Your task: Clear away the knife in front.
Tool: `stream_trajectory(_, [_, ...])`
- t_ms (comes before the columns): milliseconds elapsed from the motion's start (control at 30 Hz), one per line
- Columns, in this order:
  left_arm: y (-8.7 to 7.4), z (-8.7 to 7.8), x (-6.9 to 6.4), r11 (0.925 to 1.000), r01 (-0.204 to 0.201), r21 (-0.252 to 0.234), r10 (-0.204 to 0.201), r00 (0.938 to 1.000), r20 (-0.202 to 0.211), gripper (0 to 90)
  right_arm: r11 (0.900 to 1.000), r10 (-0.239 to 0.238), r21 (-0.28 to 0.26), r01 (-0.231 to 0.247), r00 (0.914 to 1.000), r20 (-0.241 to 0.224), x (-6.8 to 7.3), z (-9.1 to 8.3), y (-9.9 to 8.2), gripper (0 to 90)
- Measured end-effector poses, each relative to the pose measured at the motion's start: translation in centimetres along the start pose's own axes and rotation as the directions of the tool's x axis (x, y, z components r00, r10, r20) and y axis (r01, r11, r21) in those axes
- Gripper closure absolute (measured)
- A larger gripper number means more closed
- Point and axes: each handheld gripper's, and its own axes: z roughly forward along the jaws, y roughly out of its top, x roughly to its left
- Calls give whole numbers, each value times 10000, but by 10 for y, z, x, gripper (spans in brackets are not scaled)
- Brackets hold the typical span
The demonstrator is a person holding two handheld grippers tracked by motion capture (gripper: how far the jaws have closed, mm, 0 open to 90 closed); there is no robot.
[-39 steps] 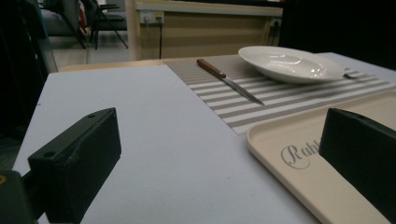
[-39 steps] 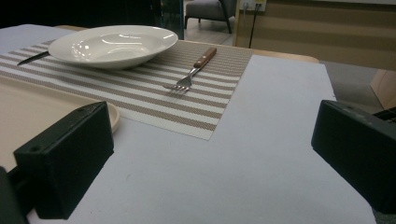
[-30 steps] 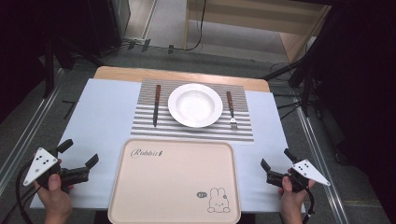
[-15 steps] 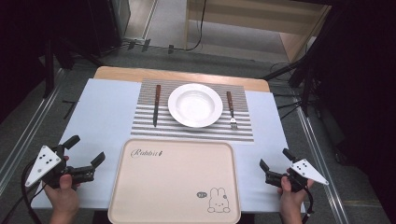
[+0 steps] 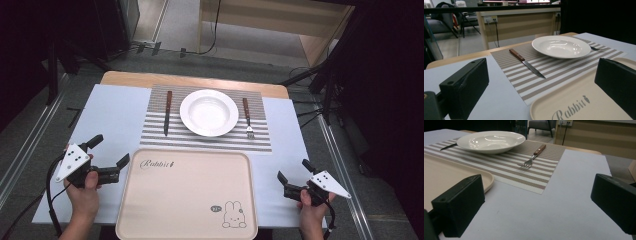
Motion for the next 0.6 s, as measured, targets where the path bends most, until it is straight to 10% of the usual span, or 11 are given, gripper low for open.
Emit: stream_trajectory(600, [28, 67, -5, 9924, 181, 1219, -175, 9998, -59, 0, 9998, -176, -14, 176, 9998, -68, 2, 0, 0, 0])
